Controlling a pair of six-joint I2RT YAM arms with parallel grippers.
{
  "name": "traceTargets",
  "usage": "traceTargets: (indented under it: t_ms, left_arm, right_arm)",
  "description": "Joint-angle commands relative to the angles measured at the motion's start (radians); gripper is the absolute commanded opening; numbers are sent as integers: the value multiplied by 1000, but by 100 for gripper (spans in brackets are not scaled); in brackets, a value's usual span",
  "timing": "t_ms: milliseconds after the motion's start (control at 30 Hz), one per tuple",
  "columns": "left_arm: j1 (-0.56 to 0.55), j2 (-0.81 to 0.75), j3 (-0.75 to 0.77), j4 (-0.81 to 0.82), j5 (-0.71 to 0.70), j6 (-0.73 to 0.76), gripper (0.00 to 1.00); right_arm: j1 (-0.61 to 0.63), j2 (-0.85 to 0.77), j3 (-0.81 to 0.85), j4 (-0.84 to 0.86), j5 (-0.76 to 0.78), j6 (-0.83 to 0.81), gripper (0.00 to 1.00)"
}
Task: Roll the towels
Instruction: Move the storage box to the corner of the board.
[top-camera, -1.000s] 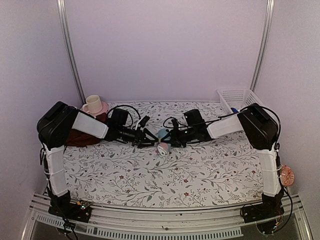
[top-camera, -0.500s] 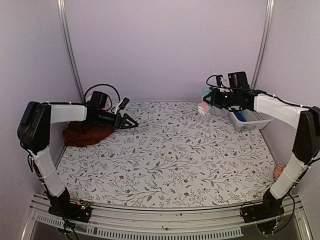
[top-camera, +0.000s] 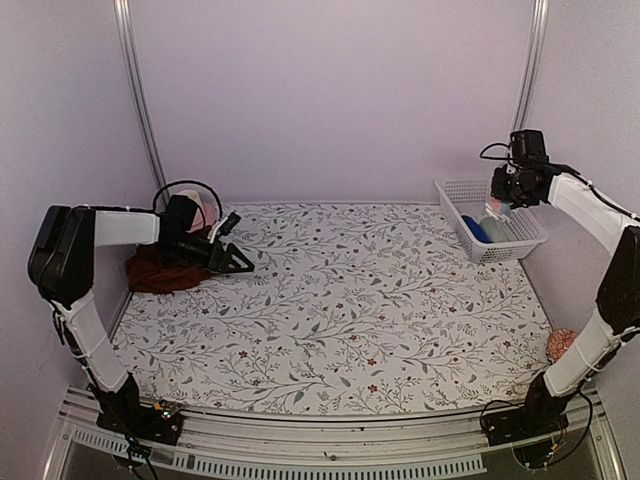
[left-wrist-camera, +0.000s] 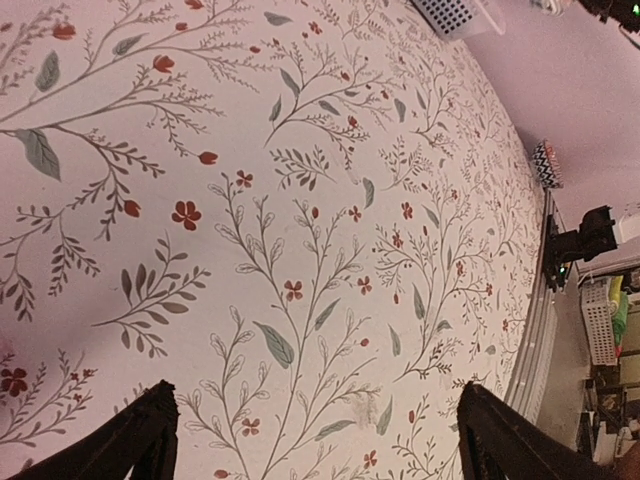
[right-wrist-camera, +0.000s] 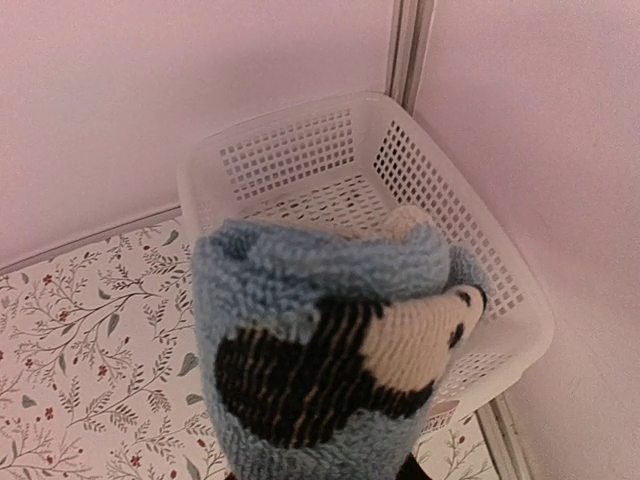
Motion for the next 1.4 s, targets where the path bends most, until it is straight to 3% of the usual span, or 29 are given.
traceTargets:
  t_ms: [0, 433, 600, 1067, 1367]
  left_arm:
    - [-1, -44, -22, 17, -15, 21, 97]
    - [-1, -33, -45, 41, -29, 32, 97]
    - [1, -29, -45, 41, -29, 33, 97]
    - [7, -20, -44, 42, -23, 30, 97]
    - [14, -19, -50, 46, -8, 32, 97]
  right_arm:
    - [6, 83, 72, -22, 207, -107, 5]
    - [75, 358, 186, -56, 159, -198, 4]
    - [96, 410, 218, -105, 68, -199, 4]
    - [167, 473, 331, -141, -329, -158, 4]
    - [133, 364, 378, -203, -273, -83, 4]
